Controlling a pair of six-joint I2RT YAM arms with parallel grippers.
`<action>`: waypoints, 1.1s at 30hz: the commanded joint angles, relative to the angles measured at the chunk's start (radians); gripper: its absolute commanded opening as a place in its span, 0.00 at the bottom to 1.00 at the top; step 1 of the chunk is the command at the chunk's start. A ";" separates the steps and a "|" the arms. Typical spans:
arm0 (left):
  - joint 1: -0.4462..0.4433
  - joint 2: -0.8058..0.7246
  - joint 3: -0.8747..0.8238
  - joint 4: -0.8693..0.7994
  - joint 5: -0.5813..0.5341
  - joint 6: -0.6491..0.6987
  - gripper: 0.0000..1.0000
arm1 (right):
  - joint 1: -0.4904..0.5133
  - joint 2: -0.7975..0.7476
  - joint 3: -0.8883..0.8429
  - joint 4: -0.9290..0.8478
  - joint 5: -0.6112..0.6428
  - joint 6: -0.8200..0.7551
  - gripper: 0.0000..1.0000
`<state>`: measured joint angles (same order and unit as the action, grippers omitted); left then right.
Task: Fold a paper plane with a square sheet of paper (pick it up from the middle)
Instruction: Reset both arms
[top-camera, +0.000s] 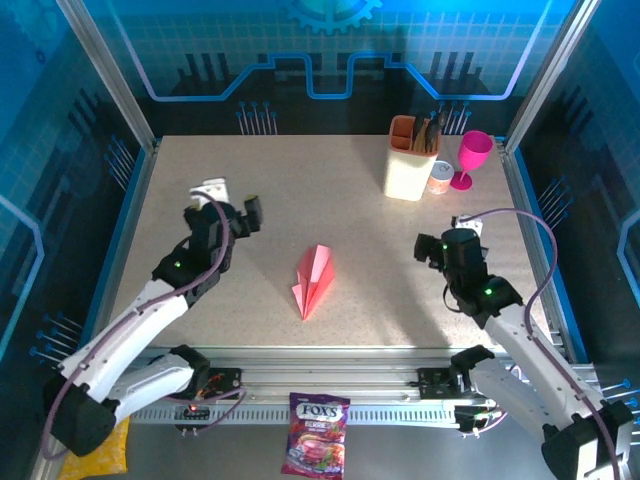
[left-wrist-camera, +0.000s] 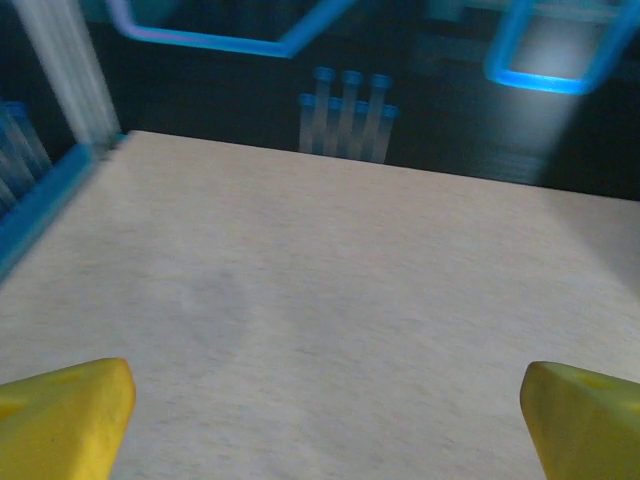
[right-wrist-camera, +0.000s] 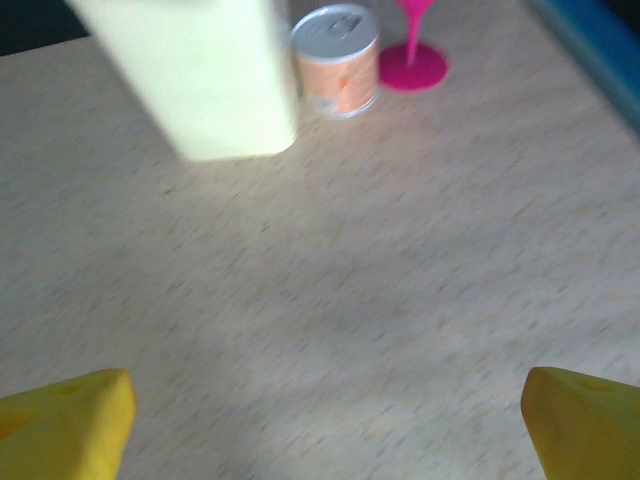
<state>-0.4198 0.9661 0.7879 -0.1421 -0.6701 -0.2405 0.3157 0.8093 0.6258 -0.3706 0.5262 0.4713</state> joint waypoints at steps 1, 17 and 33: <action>0.116 -0.009 -0.113 0.233 -0.020 0.096 1.00 | -0.081 0.058 -0.031 0.187 0.057 -0.195 0.99; 0.327 0.549 -0.369 0.986 0.288 0.243 1.00 | -0.228 0.491 -0.247 1.026 -0.224 -0.428 0.99; 0.416 0.593 -0.398 1.057 0.607 0.243 1.00 | -0.217 0.726 -0.233 1.276 -0.263 -0.453 0.99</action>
<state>-0.0101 1.5486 0.3965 0.8734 -0.1017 -0.0185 0.0807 1.5356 0.3855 0.8631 0.2279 0.0463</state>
